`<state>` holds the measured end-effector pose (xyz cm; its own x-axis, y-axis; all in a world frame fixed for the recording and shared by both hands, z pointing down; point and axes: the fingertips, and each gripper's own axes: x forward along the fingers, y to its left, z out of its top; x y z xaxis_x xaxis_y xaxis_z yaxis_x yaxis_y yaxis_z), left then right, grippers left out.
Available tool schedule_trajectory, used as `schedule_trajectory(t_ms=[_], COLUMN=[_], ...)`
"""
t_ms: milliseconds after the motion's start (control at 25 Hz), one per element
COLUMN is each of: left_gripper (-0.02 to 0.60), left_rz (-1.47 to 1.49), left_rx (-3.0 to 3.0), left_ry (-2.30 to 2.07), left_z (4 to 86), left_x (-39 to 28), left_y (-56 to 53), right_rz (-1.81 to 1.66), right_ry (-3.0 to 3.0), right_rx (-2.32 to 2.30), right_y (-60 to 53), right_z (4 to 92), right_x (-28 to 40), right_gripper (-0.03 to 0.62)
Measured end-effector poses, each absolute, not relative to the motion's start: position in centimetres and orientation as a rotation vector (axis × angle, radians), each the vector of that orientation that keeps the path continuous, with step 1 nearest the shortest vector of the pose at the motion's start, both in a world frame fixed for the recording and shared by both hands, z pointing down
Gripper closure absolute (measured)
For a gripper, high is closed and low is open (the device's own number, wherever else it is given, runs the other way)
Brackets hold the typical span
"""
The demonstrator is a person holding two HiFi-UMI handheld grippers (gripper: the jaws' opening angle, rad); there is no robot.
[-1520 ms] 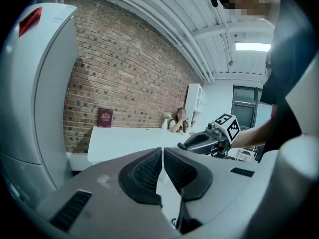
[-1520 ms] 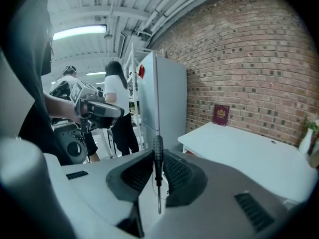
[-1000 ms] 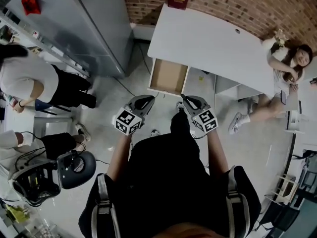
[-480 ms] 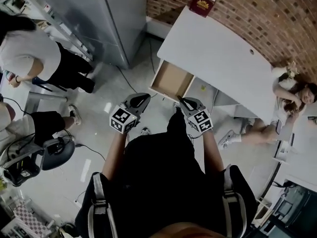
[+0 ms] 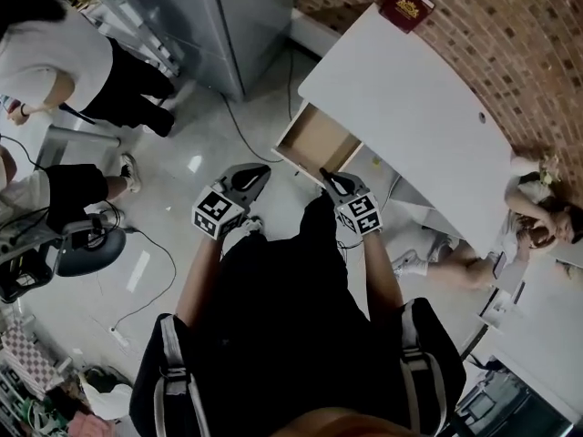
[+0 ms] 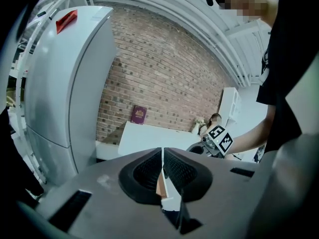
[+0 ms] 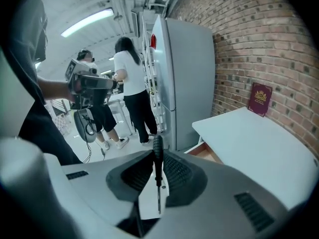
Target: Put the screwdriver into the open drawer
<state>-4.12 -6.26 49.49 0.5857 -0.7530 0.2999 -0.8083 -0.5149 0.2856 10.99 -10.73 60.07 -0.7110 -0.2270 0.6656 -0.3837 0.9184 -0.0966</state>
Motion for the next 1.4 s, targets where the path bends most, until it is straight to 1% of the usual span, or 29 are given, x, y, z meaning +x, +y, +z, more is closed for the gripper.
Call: schedule_trajectory(t_ms=[360,720,1000,1400], left_gripper=[0.558,0.558,0.558,0.558], left_rz=[0.240,0.248,0.220,0.209], left_rx=[2.296,2.177,2.102,1.997], left_ry=[-1.294,-1.304,-1.343,-1.340], left_z=[52.5,55.8,57.6,61.2], left_x=[-3.1,-1.8,-2.3,-1.9], left_y=[-6.8,-5.7,-6.1,-5.0], right_rz=[0.335,0.352,0.372,0.355], right_ry=[-2.322,-2.226,-2.146,-2.022], right_rx=[0.323,0.242,0.163,0.166], right_y=[-13.5,-15.2,-15.3,-17.5], right_z=[65.6,73.0,78.8,87.4], right_x=[12.1,12.9,12.4,11.5], right_gripper=[0.476,0.476,0.476,0.476])
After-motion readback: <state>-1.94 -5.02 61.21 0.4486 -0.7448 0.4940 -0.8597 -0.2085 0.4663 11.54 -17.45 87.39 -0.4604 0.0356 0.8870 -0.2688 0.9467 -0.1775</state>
